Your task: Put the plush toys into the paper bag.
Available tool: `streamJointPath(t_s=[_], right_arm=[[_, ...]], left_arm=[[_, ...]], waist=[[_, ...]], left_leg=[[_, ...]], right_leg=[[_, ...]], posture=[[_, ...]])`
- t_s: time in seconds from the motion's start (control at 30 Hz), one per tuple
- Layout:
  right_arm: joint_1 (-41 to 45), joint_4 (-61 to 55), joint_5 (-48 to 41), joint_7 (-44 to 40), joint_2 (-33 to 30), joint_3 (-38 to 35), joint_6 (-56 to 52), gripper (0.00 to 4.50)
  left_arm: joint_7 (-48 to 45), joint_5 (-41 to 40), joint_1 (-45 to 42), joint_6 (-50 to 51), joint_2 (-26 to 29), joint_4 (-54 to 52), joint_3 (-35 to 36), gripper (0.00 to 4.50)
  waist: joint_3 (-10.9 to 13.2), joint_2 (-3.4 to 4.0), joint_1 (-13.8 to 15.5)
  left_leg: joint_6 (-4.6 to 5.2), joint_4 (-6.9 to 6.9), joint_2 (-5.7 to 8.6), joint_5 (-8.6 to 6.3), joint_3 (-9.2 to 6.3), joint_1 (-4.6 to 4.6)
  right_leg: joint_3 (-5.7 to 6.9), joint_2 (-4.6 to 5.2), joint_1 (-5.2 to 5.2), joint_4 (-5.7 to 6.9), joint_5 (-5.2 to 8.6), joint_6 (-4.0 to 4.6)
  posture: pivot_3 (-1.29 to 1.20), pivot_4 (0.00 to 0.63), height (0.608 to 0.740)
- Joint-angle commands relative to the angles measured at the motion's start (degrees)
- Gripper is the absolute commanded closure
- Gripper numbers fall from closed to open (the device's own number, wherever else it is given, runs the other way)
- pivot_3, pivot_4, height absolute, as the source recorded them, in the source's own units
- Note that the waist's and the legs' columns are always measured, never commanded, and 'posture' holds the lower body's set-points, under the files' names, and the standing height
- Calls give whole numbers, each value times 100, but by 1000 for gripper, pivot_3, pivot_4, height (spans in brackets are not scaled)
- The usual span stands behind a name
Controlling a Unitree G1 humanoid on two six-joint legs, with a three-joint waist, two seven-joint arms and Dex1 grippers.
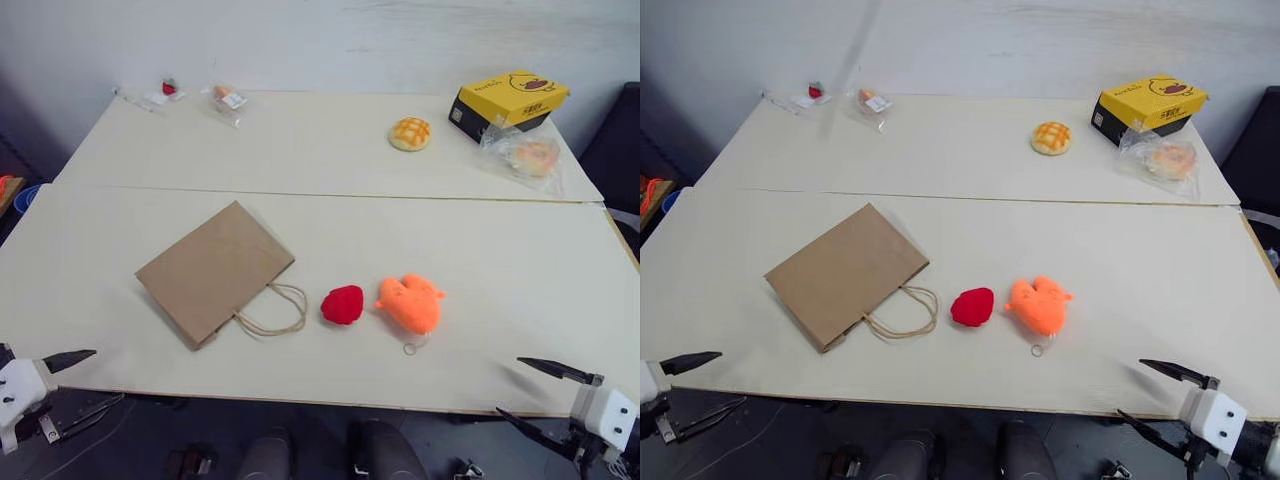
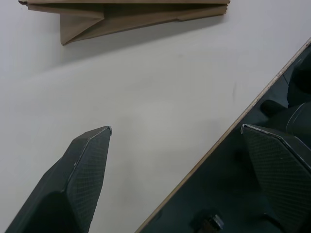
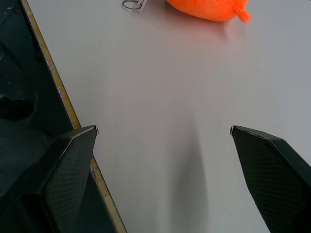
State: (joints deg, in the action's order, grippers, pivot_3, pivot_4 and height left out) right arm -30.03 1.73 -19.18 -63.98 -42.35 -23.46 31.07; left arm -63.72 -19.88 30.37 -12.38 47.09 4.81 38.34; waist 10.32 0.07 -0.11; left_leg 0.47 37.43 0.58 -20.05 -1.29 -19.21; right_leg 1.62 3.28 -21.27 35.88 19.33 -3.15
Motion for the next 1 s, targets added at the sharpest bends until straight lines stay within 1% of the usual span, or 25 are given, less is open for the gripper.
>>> streamJointPath(t_s=[0.03,0.13,0.37,0.47,0.57,0.6,0.7,0.77,0.8,0.9,0.93,1.0], right_arm=[[59,-24,-95,53,53,35,50,34],[164,-32,-121,148,122,91,-8,34],[198,-223,-311,135,148,126,-89,34],[232,-453,-590,191,142,61,-367,34],[333,-881,-1008,152,198,110,-552,34],[401,-1100,-1194,130,235,162,-599,34],[607,-1633,-1401,283,285,285,-920,34],[771,-1964,-1424,386,308,429,-1129,34],[850,-2133,-1450,449,330,522,-1253,34],[1040,-2526,-1424,581,347,809,-1560,34],[1107,-2623,-1397,629,351,907,-1666,34],[1271,-2763,-1363,721,370,1079,-1867,34]], left_arm=[[-46,-129,49,82,71,-84,159,0],[-29,-262,-22,225,26,-172,152,0],[-11,-701,-236,975,24,-728,4,0],[-63,-867,-359,1298,90,-1032,-70,0],[-112,-994,-599,1556,183,-1348,-203,0],[-110,-1108,-710,1778,241,-1570,-299,0],[-16,-1386,-1125,2450,423,-2097,-655,0],[59,-1468,-1489,2878,560,-2494,-1112,0],[63,-1386,-1687,2958,606,-2633,-1405,0],[-76,-772,-2147,2565,648,-2604,-2199,0],[-104,-565,-2331,2381,587,-2492,-2470,0],[12,-292,-2800,2323,392,-2274,-2982,0]], waist=[[-1,-1,2],[-1,-1,1],[-3,-7,6],[-4,-7,2],[-4,-7,3],[-4,-7,2],[-4,-7,2],[-4,-7,1],[-4,-6,1],[-4,-5,4],[-4,-4,4],[-4,-5,3]], left_leg=[[0,-4,0,0,5,0],[1,-16,0,2,22,-1],[1,-15,0,2,27,-1],[1,-14,0,4,29,1],[-1,-14,0,4,29,1],[-2,-14,0,5,29,2],[-4,-12,0,7,28,2],[-5,-10,0,8,29,1],[-5,-11,0,8,29,1],[-11,-13,0,11,29,0],[-14,-15,0,13,29,0],[-41,-17,0,27,29,0]], right_leg=[[-4,0,-6,0,0,-1],[-19,0,-21,1,-2,-4],[-24,0,-22,2,-3,-6],[-26,0,-22,6,-4,-7],[-26,0,-22,8,-4,-7],[-26,-1,-22,9,-4,-8],[-26,-1,-21,11,-6,-10],[-26,-1,-22,12,-7,-13],[-26,-1,-22,10,-7,-14],[-26,-3,-25,9,-8,-15],[-26,-4,-25,9,-8,-15],[-26,-8,-27,8,-8,-16]], posture=[[0,150,740],[0,150,740],[0,150,740],[0,150,740],[0,150,740],[0,150,740],[0,150,740],[0,150,740],[0,150,740],[0,150,740],[0,150,740],[0,150,740]])
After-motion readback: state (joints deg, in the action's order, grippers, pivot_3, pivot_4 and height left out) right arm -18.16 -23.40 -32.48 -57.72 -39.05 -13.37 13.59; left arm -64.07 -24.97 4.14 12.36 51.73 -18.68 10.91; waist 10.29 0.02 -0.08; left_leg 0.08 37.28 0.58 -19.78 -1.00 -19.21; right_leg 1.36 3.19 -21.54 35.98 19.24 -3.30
